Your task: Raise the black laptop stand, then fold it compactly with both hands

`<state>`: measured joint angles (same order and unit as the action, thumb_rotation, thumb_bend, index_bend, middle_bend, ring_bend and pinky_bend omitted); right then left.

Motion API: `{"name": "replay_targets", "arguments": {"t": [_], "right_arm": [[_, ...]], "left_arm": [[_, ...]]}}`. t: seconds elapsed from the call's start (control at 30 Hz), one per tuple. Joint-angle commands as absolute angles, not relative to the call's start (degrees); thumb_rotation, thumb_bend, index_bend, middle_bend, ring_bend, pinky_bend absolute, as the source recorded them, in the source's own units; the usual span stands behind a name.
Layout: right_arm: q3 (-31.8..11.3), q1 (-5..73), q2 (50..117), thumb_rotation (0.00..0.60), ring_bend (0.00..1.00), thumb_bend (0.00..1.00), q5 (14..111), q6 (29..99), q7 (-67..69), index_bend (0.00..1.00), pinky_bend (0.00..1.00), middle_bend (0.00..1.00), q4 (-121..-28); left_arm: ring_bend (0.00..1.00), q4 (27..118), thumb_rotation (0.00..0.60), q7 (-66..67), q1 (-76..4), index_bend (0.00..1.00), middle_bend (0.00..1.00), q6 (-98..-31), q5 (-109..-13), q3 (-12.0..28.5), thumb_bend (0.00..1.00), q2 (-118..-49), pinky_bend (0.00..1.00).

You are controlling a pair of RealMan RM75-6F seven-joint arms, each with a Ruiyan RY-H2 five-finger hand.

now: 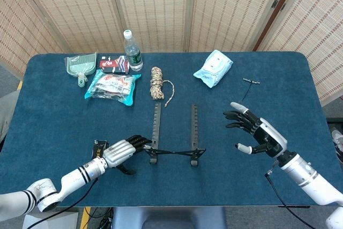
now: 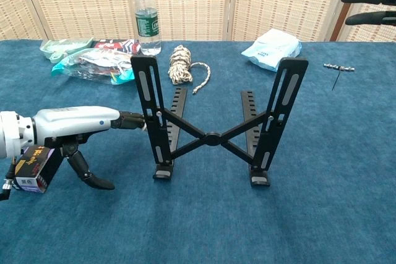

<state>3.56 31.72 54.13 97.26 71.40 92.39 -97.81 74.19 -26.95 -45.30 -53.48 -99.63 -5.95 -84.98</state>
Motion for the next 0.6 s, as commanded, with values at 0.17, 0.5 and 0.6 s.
{"name": "replay_targets", "arguments": {"t": [0.17, 0.5, 0.6], "right_arm": [[3.4, 31.6, 54.3, 0.600, 0.14, 0.12, 97.4, 71.3, 92.4, 0.00, 0.23, 0.19, -97.7], [2.9, 31.9, 54.4, 0.600, 0.14, 0.12, 97.6, 70.9, 90.3, 0.00, 0.23, 0.19, -97.4], [2.7, 32.2, 54.4, 0.600, 0.13, 0.13, 97.8, 69.9, 85.2, 0.00, 0.23, 0.19, -97.4]], "left_arm": [[0.06, 74.6, 0.600, -26.8, -45.8, 0.18, 0.08, -52.9, -99.1, -6.4, 0.18, -84.8, 0.00], [0.06, 75.2, 0.600, -25.6, -45.3, 0.19, 0.08, -54.6, -96.7, -5.3, 0.18, -83.6, 0.00], [0.06, 76.2, 0.600, -25.0, -44.4, 0.19, 0.08, -55.9, -95.8, -4.9, 0.18, -82.2, 0.00]]}}
